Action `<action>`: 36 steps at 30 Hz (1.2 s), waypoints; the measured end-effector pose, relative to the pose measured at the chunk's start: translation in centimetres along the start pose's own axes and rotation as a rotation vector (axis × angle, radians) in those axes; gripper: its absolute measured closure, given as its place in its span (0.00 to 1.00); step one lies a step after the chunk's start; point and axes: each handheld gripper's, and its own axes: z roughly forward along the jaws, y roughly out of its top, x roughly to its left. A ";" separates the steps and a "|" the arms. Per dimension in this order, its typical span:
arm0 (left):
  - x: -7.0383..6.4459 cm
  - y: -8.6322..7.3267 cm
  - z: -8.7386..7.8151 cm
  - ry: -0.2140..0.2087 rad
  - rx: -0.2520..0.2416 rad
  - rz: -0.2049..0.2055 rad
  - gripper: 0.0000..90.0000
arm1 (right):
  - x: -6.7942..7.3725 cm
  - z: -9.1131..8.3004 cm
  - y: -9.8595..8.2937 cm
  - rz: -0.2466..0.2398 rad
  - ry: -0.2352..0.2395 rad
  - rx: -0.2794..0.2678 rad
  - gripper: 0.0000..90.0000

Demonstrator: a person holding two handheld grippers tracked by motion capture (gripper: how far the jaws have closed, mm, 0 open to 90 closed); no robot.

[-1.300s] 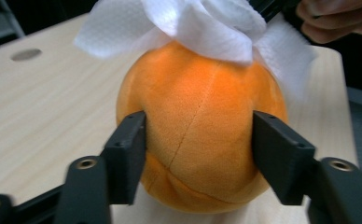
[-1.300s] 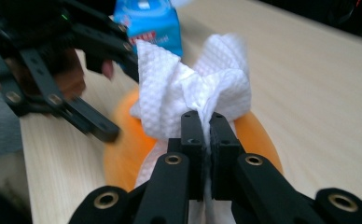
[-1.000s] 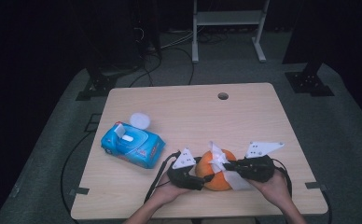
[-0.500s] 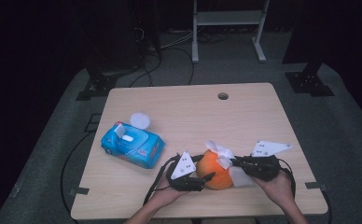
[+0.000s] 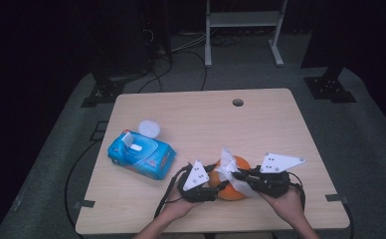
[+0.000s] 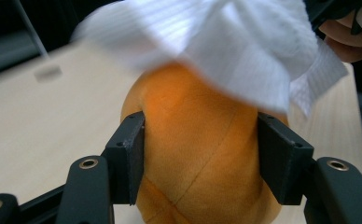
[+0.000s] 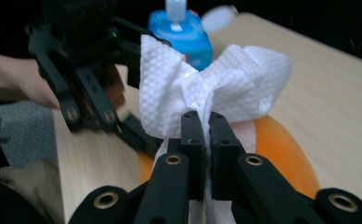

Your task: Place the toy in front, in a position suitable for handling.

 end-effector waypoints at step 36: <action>0.4 -1.0 0.6 -0.065 0.065 -0.054 0.31 | -1.0 -0.3 -1.3 0.031 -0.024 0.061 0.95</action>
